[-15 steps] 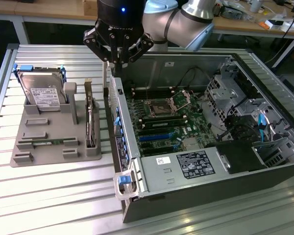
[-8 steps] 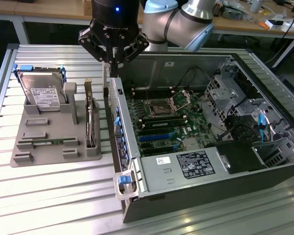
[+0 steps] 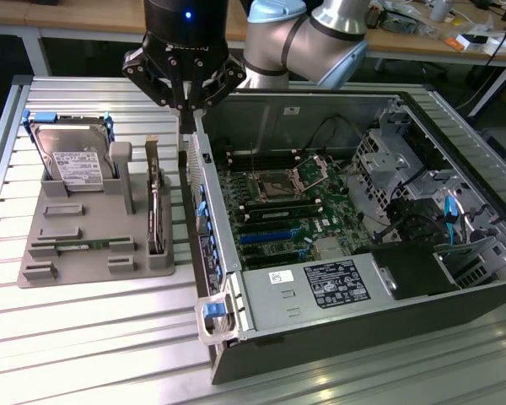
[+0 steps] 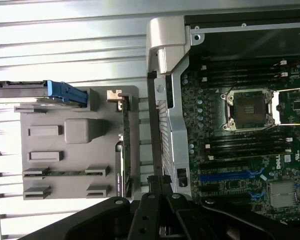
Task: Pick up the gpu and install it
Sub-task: 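Reach for the gpu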
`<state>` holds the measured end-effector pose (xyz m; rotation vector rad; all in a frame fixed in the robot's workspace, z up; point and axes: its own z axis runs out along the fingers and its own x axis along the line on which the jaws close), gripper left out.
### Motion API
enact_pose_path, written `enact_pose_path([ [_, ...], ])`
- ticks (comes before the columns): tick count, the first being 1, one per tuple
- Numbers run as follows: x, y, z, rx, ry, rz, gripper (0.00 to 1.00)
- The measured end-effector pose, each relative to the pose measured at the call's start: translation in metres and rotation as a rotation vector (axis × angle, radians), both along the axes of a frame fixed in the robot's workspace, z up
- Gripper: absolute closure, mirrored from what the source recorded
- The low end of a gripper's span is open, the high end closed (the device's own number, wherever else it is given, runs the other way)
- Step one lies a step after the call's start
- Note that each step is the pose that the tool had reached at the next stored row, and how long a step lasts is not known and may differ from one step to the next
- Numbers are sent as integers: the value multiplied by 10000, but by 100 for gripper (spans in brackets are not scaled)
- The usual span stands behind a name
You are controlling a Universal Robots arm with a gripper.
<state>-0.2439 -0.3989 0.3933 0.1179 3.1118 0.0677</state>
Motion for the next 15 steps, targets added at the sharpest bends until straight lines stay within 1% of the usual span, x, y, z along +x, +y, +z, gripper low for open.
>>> enact_pose_path([
  [7, -75, 0, 0, 0, 0, 0, 89],
  [15, -121, 0, 0, 0, 0, 0, 89],
])
